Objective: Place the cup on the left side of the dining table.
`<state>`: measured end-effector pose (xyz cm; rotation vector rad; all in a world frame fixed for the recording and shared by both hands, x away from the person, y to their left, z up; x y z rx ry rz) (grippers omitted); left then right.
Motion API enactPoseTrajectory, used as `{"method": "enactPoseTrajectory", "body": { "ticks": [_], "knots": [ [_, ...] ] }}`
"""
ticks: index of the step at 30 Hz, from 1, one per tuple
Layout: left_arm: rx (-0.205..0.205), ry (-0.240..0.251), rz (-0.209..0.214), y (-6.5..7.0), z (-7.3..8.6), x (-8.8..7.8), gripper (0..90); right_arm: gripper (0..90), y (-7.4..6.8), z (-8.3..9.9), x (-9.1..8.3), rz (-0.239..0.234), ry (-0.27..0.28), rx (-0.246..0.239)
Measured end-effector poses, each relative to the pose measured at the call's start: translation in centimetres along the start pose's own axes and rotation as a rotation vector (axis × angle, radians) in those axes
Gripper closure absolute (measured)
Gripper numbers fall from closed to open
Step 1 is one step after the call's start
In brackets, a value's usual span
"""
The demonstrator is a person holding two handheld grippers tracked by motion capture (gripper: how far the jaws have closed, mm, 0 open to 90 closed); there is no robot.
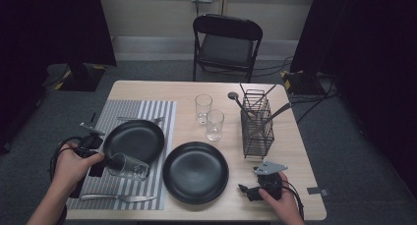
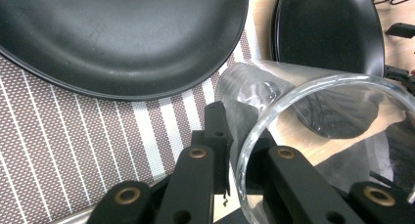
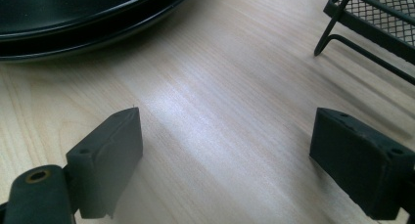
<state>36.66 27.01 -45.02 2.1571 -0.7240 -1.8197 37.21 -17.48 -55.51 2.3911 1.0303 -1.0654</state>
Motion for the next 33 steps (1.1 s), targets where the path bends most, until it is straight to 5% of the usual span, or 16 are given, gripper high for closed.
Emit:
{"method": "enactPoseTrajectory", "body": {
  "ticks": [33],
  "knots": [
    [-0.035, -0.038, -0.018, -1.6, 1.3, 1.7, 85.0, 11.4, 0.0, 0.0, 0.0, 0.0, 0.0, 0.0]
  ]
}}
Point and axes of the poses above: each handheld gripper's, and its own axes: x roughly forward along the jaws, z roughly out of its underside, y roughly to its right, the point moved 8 cm from there along x, roughly forward along the jaws, and after that the axes turned 5 degrees about -y, right-handed, at the moved point
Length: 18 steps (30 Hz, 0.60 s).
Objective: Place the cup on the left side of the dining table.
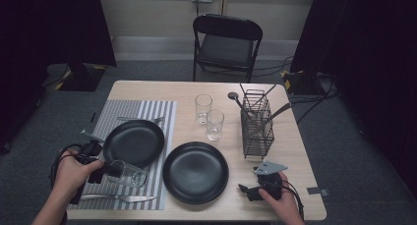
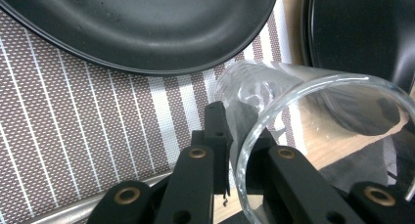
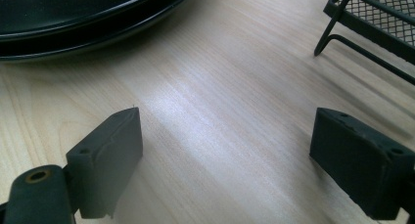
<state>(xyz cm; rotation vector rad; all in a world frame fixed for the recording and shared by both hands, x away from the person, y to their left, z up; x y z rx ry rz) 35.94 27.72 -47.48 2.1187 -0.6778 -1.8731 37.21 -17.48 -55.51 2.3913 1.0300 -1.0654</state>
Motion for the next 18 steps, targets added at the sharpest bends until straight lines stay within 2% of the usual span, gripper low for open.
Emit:
{"method": "enactPoseTrajectory", "body": {
  "ticks": [14, 18],
  "knots": [
    [-0.02, -0.007, -0.021, -0.45, 0.04, 0.41, 84.8, 11.4, 0.0, 0.0, 0.0, 0.0, 0.0, 0.0],
    [-0.016, -0.012, -0.015, -0.4, 0.02, 0.29, 84.7, 11.4, 0.0, 0.0, 0.0, 0.0, 0.0, 0.0]
  ]
}}
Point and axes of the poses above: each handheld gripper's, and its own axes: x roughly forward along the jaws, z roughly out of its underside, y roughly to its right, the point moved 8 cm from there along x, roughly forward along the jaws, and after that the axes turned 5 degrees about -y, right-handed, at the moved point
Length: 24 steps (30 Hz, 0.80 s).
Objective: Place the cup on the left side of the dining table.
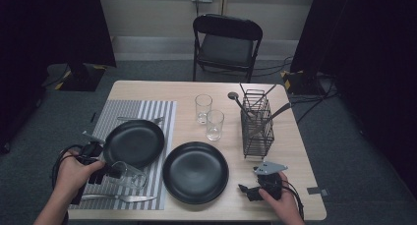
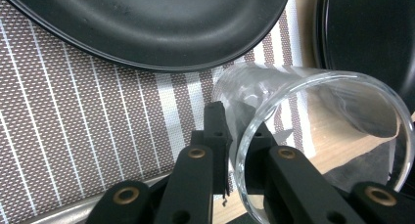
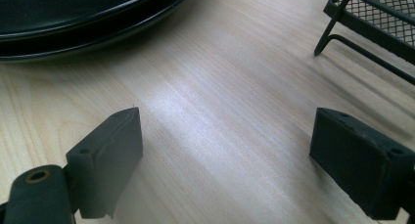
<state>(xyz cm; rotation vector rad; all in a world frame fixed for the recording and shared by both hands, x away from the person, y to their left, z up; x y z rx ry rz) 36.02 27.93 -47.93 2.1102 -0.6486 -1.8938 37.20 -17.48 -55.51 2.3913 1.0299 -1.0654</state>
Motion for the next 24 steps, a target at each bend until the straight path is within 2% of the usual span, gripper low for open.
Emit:
{"method": "enactPoseTrajectory", "body": {
  "ticks": [2, 6, 7, 10, 19, 24],
  "knots": [
    [-0.011, 0.003, 0.002, 0.05, -0.01, -0.05, 84.4, 11.4, 0.0, 0.0, 0.0, 0.0, 0.0, 0.0],
    [-0.003, 0.006, 0.004, -0.04, -0.07, -0.11, 84.0, 11.4, 0.0, 0.0, 0.0, 0.0, 0.0, 0.0],
    [-0.015, 0.009, 0.006, 0.1, -0.09, -0.09, 83.9, 11.4, 0.0, 0.0, 0.0, 0.0, 0.0, 0.0],
    [-0.012, 0.019, 0.004, 0.28, -0.19, -0.07, 83.0, 11.4, 0.0, 0.0, 0.0, 0.0, 0.0, 0.0],
    [-0.009, 0.021, 0.028, 0.77, -0.49, -0.07, 80.4, 11.4, 0.0, 0.0, 0.0, 0.0, 0.0, 0.0],
    [-0.021, 0.032, 0.036, 0.83, -0.65, -0.14, 79.1, 11.4, 0.0, 0.0, 0.0, 0.0, 0.0, 0.0]
  ]
}}
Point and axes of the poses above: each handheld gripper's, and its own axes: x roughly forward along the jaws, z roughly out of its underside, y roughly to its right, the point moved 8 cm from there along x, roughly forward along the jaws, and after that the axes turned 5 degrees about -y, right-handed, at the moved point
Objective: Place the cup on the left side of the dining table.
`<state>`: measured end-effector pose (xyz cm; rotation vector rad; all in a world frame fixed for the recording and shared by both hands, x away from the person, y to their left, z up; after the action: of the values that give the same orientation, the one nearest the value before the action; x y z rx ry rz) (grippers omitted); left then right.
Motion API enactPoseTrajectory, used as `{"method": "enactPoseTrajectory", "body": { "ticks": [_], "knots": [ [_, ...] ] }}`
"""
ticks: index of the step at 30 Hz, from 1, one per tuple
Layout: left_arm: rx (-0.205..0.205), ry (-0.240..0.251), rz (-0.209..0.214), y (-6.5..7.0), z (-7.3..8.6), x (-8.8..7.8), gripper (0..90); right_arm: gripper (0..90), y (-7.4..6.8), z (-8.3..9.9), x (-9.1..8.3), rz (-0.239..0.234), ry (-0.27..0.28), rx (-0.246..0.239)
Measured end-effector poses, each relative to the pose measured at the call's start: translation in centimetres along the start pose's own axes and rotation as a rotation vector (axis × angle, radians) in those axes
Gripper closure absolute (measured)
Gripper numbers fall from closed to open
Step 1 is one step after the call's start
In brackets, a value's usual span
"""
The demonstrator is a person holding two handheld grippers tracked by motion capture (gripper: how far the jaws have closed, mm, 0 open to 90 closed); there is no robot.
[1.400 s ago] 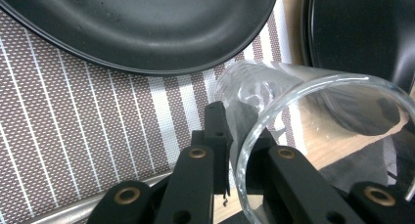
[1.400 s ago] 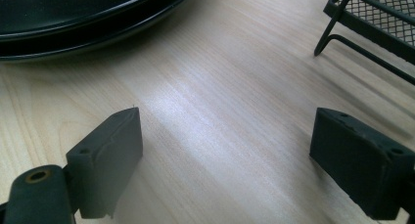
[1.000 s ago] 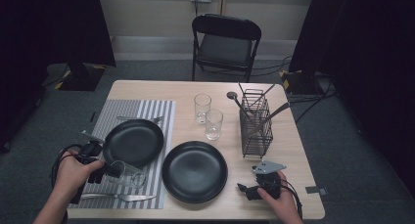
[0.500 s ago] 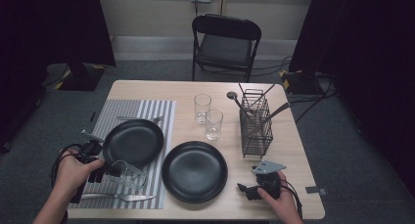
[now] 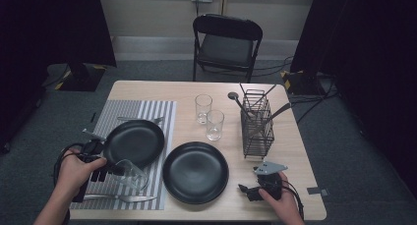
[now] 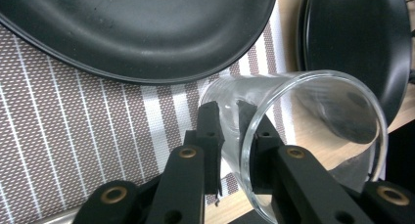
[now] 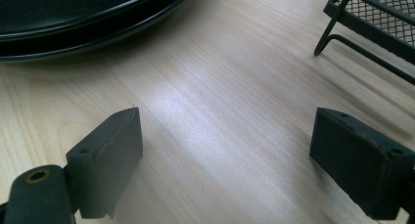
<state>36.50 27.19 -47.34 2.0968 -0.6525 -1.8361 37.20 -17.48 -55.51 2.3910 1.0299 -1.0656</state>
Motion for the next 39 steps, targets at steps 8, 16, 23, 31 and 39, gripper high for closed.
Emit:
{"method": "enactPoseTrajectory", "body": {
  "ticks": [8, 16, 23, 31, 39],
  "knots": [
    [-0.004, 0.007, 0.009, 0.3, -0.2, 0.1, 76.8, 11.4, 0.0, 0.0, 0.0, 0.0, 0.0, 0.0],
    [0.002, 0.0, 0.02, 0.6, -0.3, 0.1, 75.2, 11.4, 0.0, 0.0, 0.0, 0.0, 0.0, 0.0],
    [0.001, 0.004, 0.015, 0.8, -0.5, 0.2, 74.4, 11.4, 0.0, 0.0, 0.0, 0.0, 0.0, 0.0],
    [0.019, -0.001, 0.007, 1.2, -0.7, 0.3, 72.9, 11.4, 0.0, 0.0, 0.0, 0.0, 0.0, 0.0],
    [0.025, -0.005, 0.005, 1.7, -0.9, 0.5, 71.7, 11.4, 0.0, 0.0, 0.0, 0.0, 0.0, 0.0]
  ]
}}
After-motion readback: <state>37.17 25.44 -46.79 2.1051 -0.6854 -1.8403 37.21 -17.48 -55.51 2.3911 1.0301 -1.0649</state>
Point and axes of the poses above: each handheld gripper's, and its own axes: x roughly forward along the jaws, z roughly out of its underside, y roughly to its right, the point moved 8 cm from there along x, roughly forward along the jaws, and after that the axes turned 5 degrees about -y, right-handed, at the moved point
